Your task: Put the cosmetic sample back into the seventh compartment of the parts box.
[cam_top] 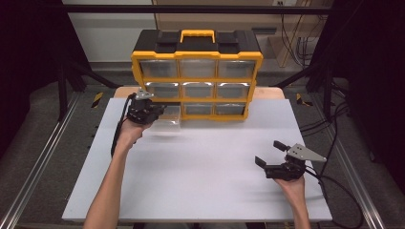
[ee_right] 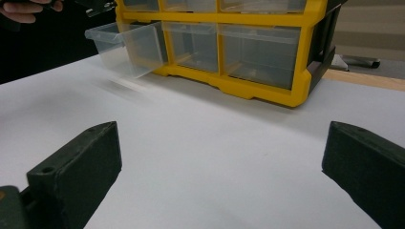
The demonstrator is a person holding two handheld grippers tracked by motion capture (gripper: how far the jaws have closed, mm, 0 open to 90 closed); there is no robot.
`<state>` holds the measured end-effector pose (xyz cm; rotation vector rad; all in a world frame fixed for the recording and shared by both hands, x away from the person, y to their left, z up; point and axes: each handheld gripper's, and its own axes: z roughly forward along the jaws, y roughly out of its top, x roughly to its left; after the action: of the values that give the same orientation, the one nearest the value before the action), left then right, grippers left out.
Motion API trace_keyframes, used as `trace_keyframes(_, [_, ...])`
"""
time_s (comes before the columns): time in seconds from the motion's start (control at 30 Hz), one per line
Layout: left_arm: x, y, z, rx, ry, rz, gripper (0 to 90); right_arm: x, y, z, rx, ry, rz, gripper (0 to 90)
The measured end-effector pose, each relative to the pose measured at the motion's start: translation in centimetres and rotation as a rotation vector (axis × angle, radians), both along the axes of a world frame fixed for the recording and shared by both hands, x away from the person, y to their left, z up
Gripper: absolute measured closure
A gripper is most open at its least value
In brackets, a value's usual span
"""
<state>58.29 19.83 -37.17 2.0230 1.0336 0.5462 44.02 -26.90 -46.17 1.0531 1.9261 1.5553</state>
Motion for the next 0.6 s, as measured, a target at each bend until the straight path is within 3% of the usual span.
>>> trace_keyframes(0.6, [1.3, 0.3, -1.3, 0.023, 0.004, 0.022, 79.5, 0.0, 0.0, 0.0, -0.003, -0.003, -0.001, 0.4])
